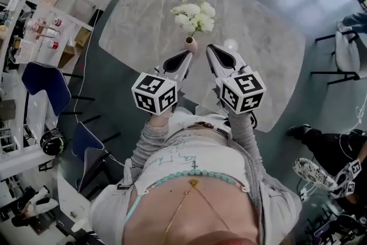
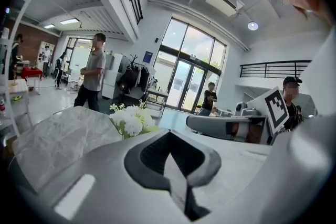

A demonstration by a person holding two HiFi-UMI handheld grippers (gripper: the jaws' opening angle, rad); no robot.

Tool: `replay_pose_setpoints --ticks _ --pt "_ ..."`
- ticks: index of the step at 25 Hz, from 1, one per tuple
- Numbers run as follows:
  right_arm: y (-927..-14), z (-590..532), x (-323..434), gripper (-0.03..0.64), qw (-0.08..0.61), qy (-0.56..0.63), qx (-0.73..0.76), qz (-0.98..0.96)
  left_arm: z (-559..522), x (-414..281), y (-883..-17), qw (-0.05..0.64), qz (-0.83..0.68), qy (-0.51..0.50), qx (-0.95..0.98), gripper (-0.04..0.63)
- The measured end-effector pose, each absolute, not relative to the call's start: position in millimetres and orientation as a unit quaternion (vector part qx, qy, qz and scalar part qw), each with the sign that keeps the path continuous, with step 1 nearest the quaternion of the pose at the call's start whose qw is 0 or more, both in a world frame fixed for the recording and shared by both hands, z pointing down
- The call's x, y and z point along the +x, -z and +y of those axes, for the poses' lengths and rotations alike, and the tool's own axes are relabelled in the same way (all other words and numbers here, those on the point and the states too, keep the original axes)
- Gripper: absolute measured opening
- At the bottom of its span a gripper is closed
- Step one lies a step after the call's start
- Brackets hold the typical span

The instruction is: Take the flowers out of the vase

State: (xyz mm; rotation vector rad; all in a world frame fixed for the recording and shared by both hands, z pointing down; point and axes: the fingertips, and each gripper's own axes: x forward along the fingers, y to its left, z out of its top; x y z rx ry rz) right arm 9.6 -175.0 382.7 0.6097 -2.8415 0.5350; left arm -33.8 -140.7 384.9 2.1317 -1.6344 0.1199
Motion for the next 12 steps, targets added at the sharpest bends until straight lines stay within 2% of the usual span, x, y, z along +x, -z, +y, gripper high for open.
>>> replay_pose_setpoints --ticks 12 --pt "-380 -184 65 0.026 0.089 -0.176 0.276 -0.941 -162 17 -385 0.220 -0.524 -0.054 0.821 0.002"
